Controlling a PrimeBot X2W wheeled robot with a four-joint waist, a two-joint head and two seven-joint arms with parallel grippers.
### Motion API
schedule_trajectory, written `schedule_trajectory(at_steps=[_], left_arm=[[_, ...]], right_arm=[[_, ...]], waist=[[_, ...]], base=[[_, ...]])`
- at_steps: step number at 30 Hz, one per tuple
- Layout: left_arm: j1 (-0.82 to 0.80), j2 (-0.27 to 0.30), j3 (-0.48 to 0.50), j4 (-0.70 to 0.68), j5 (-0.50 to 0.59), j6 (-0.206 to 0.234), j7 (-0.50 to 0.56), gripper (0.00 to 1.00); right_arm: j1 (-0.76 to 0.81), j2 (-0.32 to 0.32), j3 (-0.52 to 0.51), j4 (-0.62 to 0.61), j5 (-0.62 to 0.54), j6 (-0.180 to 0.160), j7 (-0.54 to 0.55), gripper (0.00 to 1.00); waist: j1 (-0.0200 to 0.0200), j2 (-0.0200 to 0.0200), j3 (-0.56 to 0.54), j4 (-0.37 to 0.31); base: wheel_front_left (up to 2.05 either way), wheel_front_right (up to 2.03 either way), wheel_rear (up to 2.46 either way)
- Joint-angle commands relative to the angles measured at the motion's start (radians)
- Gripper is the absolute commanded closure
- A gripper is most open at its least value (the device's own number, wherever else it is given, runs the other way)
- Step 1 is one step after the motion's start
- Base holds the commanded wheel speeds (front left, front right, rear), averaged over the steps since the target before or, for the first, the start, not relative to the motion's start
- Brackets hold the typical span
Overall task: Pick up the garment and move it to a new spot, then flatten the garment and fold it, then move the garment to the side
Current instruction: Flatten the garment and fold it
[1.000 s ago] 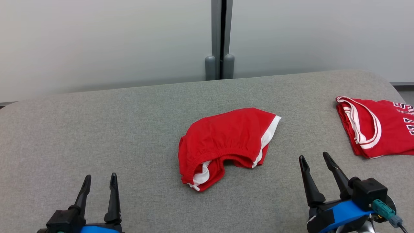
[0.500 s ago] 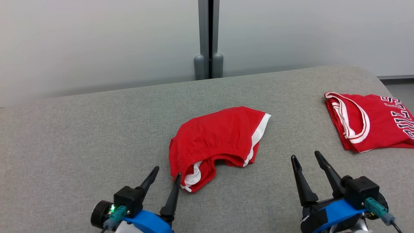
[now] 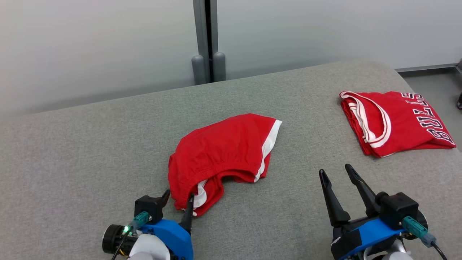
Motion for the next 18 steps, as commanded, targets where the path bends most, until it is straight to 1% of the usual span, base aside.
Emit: schedule_trajectory(at_steps=[1, 3, 5, 6, 7, 8, 13, 18], left_arm=[[-0.018, 0.001, 0.006, 0.012, -0.002, 0.016, 0.007, 0.00], [-0.026, 0.000, 0.016, 0.034, -0.007, 0.039, 0.017, 0.00], [-0.034, 0.005, 0.025, 0.061, -0.018, 0.048, 0.040, 0.00], [-0.039, 0.006, 0.032, 0.063, -0.022, 0.050, 0.032, 0.53], [-0.044, 0.007, 0.041, 0.061, -0.027, 0.052, 0.017, 0.84], [-0.045, 0.008, 0.051, 0.060, -0.036, 0.055, 0.004, 1.00], [-0.056, 0.026, 0.124, 0.045, -0.079, 0.081, -0.071, 1.00], [-0.081, 0.072, 0.182, 0.041, -0.098, 0.107, -0.110, 1.00]], right_arm=[[-0.011, 0.000, -0.002, 0.000, 0.000, 0.000, -0.005, 0.00], [-0.011, 0.000, -0.004, 0.000, 0.002, 0.000, -0.008, 0.00], [-0.012, 0.000, -0.007, -0.001, 0.007, 0.000, -0.012, 0.00], [-0.013, 0.000, -0.008, 0.000, 0.008, 0.000, -0.013, 0.00], [-0.014, 0.000, -0.010, 0.000, 0.010, 0.000, -0.014, 0.00], [-0.014, 0.000, -0.011, 0.000, 0.011, 0.000, -0.015, 0.00], [-0.019, 0.000, -0.015, -0.004, 0.012, 0.000, -0.016, 0.00], [-0.026, 0.000, -0.010, -0.003, 0.016, 0.000, -0.017, 0.00]], waist=[[-0.0002, 0.0000, 0.006, -0.009], [-0.0002, 0.0000, 0.011, -0.015], [-0.0002, 0.0000, 0.019, -0.019], [-0.0002, 0.0000, 0.021, -0.018], [-0.0002, 0.0000, 0.024, -0.017], [-0.0002, 0.0000, 0.025, -0.016], [-0.0002, 0.0000, 0.031, -0.006], [-0.0002, 0.0000, 0.034, 0.003]], base=[[0.00, 0.00, 0.00], [0.00, 0.00, 0.00], [0.00, 0.00, 0.00], [0.00, 0.00, 0.00], [0.00, 0.00, 0.00], [0.00, 0.00, 0.00], [0.00, 0.00, 0.00], [0.00, 0.00, 0.00]])
